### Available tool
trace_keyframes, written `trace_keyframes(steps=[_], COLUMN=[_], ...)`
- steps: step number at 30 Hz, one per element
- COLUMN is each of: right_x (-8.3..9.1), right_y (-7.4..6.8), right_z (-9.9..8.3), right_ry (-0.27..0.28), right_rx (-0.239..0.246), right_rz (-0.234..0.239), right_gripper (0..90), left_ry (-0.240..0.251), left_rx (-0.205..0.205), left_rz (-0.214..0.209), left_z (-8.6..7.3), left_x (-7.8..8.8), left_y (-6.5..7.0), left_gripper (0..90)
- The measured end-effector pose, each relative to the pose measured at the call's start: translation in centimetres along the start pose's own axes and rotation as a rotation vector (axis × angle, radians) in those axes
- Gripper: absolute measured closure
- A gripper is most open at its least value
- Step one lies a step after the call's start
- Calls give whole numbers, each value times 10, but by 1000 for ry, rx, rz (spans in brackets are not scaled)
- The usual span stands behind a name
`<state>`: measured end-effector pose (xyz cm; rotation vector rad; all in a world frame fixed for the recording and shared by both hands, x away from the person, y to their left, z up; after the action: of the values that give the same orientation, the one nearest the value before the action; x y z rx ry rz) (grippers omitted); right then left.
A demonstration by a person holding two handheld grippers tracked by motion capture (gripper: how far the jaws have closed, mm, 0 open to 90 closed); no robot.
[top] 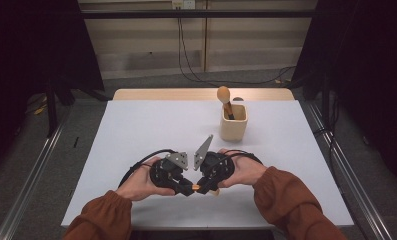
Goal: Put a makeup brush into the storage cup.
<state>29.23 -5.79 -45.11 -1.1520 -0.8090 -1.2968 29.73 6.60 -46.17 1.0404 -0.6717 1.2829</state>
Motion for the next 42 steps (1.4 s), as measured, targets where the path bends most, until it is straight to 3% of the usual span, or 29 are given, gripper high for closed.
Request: trace_keyframes(steps=[5,7,15,19,22,28,38,42], right_x=[1,-1,-1,1,2,1,3,3], right_y=[0,2,5,6,5,9,14,14], right_z=[-1,-2,-3,-2,-3,-4,-12,-17], right_ry=[7,7,32,52,48,78,99,123], right_rx=[11,22,23,24,10,-42,-84,-60], right_rz=[-15,-22,-45,-44,-35,-75,-79,-79], right_gripper=[743,738,716,657,586,324,142,79], left_ry=[-3,-4,11,8,25,35,73,98], left_rx=[0,6,37,45,63,100,130,134], left_rz=[-15,12,22,1,2,2,19,33], left_z=[1,1,1,0,-2,-4,-11,-12], left_x=[-2,-3,-2,-3,-1,0,6,10], left_y=[0,0,-2,-1,-2,-6,-11,-9], left_gripper=[734,740,744,744,744,744,744,744])
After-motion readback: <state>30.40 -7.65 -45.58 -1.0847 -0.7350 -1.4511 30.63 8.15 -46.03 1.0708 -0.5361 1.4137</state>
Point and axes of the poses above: each handheld gripper's, and its own axes: x roughly backward along the jaws, z roughly out of its top, y roughly to its right, the point moved 5 cm from there along -x, roughly forward along the jaws, and after that the axes turned 12 degrees about -y, right-handed, at the moved point
